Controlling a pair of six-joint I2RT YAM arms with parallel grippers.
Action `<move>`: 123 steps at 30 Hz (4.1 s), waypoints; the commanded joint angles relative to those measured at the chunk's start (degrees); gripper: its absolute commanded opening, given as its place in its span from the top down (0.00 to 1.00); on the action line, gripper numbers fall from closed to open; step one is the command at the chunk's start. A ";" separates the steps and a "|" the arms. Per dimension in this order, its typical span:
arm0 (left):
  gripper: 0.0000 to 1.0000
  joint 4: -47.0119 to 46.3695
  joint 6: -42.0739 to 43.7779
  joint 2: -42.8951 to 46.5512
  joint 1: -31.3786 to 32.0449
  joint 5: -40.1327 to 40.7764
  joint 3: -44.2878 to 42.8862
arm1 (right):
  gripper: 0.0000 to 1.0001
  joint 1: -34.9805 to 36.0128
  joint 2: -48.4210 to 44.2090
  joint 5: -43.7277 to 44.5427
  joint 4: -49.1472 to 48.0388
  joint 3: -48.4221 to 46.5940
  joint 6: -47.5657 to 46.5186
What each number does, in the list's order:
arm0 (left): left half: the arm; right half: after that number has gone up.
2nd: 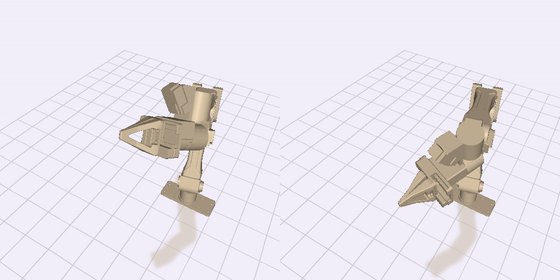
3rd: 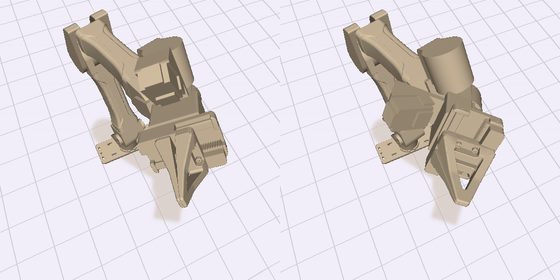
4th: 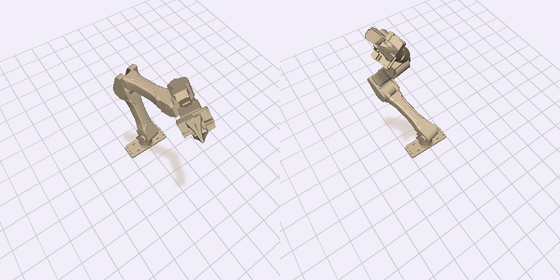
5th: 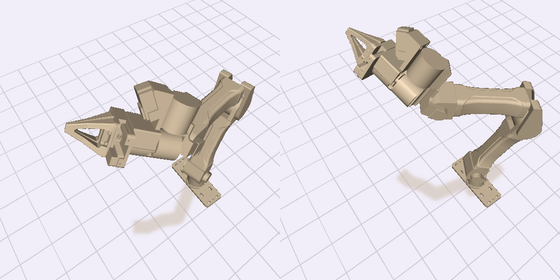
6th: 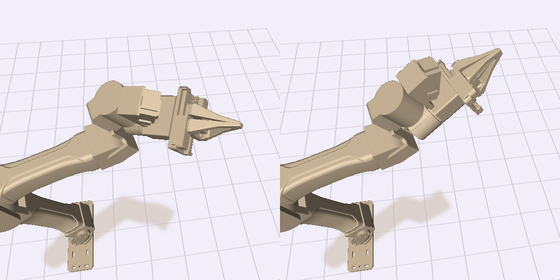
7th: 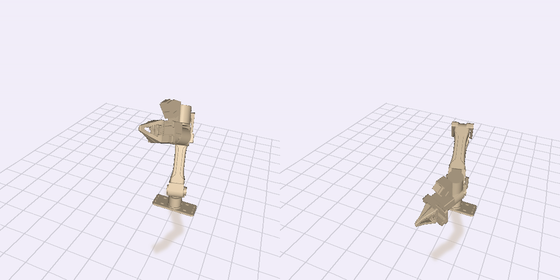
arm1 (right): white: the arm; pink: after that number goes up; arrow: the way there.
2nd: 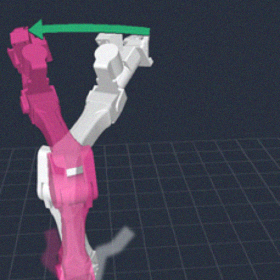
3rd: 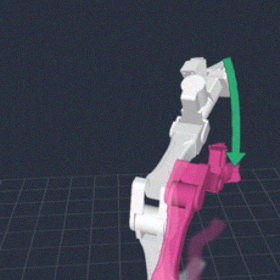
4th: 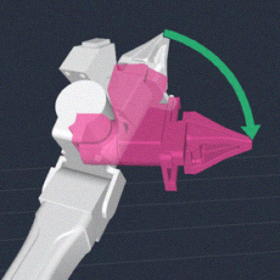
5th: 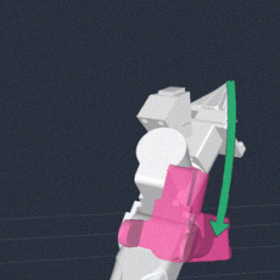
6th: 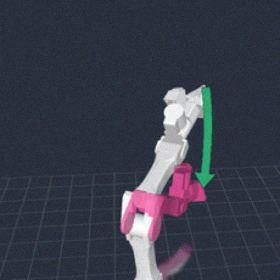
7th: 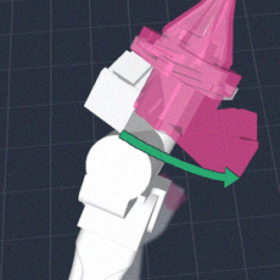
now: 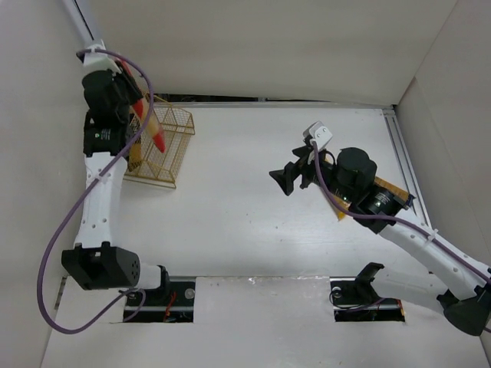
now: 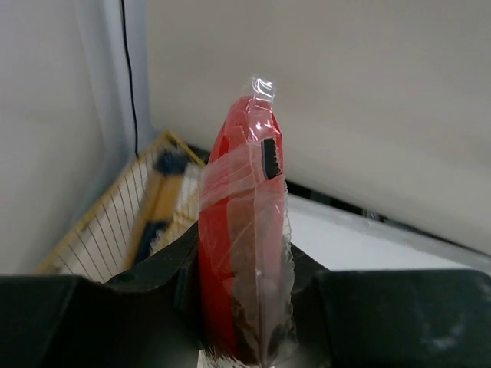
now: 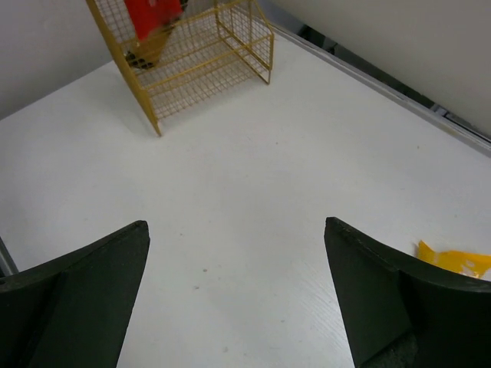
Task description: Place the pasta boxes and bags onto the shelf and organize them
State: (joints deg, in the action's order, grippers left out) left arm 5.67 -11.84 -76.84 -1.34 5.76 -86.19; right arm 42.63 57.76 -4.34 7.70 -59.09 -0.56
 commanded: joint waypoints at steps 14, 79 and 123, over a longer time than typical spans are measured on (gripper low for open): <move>1.00 -5.76 12.09 -14.39 -5.86 -9.45 -22.17 | 0.00 -4.49 0.69 4.16 5.83 0.37 -2.78; 0.00 7.20 11.68 -12.49 -4.11 -47.66 -18.79 | 0.00 -26.64 39.18 5.39 20.59 -18.43 -13.07; 0.00 -27.73 -29.73 4.42 32.71 -19.92 34.60 | 1.00 -13.11 12.83 -3.59 9.27 -4.19 1.34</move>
State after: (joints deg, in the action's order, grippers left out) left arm -17.41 -35.66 -71.48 29.34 -17.58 -50.68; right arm 27.51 75.79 -8.71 30.15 -61.87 -4.62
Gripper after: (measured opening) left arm 0.997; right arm 0.272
